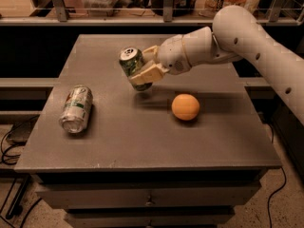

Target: Place 7up can upright

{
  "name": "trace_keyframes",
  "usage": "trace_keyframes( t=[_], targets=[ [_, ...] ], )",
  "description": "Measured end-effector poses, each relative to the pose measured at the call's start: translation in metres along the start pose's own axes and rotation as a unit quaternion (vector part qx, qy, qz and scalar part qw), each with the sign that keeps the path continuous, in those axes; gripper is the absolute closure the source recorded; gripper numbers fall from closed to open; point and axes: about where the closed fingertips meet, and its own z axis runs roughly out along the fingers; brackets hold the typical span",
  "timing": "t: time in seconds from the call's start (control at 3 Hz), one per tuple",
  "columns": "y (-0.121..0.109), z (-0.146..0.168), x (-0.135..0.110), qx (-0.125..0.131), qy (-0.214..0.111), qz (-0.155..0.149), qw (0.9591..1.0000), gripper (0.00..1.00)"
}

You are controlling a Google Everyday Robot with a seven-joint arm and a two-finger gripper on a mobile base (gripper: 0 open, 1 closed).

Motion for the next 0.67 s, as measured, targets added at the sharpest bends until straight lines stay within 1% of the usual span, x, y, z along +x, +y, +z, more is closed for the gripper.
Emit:
trace_keyframes(
  t=[0.33, 0.67],
  targets=[
    [-0.0077, -0.0035, 0.0062, 0.015, -0.024, 0.024, 0.9993, 1.00],
    [-0.0136, -0.0046, 0.0152, 0.032, -0.048, 0.038, 0.9976, 1.00]
  ],
)
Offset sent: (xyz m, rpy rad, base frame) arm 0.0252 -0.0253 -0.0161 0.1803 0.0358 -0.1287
